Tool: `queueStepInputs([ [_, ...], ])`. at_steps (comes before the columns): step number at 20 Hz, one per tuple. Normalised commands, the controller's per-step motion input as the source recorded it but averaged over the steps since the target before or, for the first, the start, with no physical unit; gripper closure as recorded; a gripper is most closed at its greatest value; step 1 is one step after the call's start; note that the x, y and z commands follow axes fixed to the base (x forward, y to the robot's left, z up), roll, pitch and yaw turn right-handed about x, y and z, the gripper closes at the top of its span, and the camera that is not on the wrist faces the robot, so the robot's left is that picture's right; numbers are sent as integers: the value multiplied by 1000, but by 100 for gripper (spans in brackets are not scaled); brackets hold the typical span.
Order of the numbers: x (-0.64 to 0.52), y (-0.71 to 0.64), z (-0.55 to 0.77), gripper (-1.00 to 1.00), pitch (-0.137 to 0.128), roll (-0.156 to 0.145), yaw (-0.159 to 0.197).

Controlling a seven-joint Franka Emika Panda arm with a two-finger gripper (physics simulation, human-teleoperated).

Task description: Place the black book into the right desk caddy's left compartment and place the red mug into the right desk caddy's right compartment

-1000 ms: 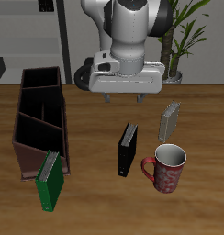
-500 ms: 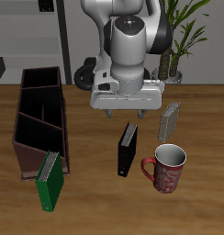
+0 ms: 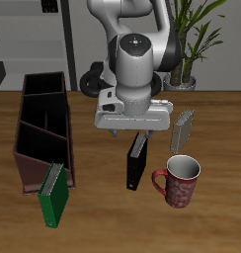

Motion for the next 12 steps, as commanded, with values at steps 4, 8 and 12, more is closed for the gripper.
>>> queueStepInputs([
  [4, 92, -61, -344, -100, 34, -8, -14],
  [8, 39, 100, -215, -100, 20, 14, -9],
  [12, 41, 92, -175, -100, 17, 12, -10],
])
